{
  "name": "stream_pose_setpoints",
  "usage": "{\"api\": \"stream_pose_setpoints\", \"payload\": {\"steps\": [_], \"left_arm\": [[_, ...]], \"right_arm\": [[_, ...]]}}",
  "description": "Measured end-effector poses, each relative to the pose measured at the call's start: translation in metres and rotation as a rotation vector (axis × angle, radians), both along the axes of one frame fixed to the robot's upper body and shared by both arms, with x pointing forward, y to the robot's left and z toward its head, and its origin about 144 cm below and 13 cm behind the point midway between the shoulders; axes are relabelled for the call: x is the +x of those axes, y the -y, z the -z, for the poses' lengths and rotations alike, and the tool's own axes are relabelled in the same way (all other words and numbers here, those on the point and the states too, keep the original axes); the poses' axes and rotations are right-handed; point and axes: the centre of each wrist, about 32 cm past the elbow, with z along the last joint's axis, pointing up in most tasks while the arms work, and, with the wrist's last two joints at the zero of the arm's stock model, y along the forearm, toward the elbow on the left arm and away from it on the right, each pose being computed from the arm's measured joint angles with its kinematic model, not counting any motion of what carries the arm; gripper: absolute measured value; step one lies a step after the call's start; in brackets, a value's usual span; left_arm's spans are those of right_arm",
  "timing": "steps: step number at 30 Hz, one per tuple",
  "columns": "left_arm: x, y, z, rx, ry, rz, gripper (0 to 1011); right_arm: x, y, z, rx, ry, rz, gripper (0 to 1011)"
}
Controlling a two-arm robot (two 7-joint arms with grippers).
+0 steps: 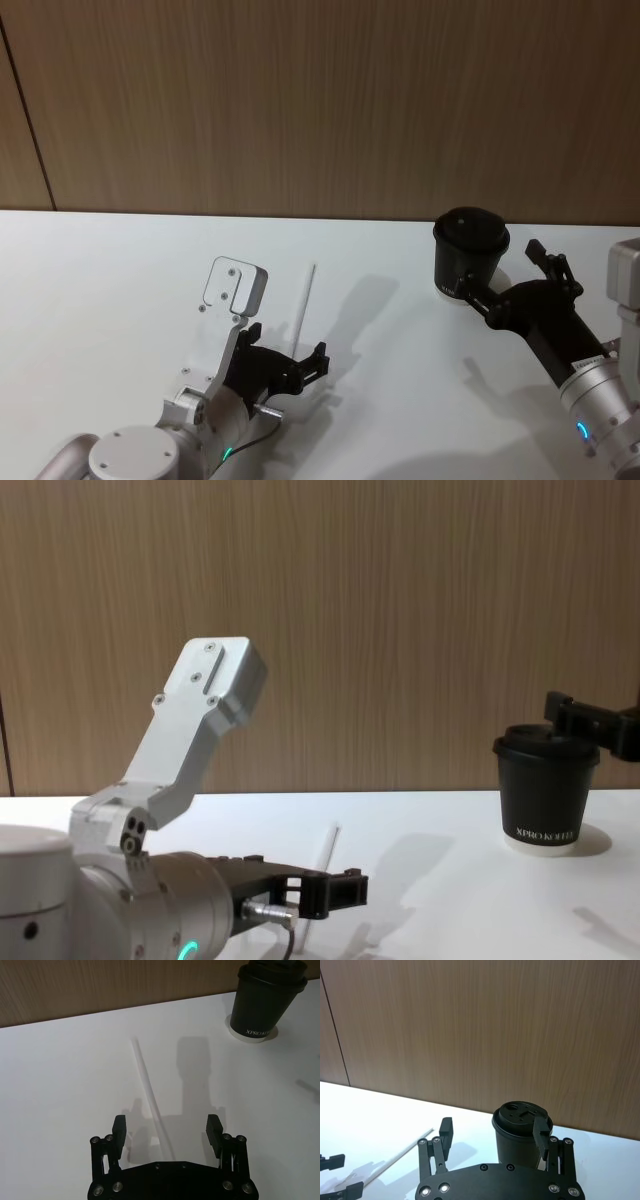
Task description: Pick up the straw with one hand, pass it to the other hand, and insert it into the cup.
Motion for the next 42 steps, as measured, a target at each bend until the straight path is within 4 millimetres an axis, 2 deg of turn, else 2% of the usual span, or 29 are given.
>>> {"api": "stream_pose_setpoints", "payload": {"steps": [18, 42], "left_arm": [[0.001, 0.011, 0.002, -0.004, -0.024, 0.012, 1003], [0.001, 0.008, 0.005, -0.033, -0.05, -0.026, 1003]], "right_arm": [[0.0, 0.0, 0.0, 0.0, 0.0, 0.0, 1001], [0.0, 0.0, 0.0, 0.0, 0.0, 0.0, 1001]]}}
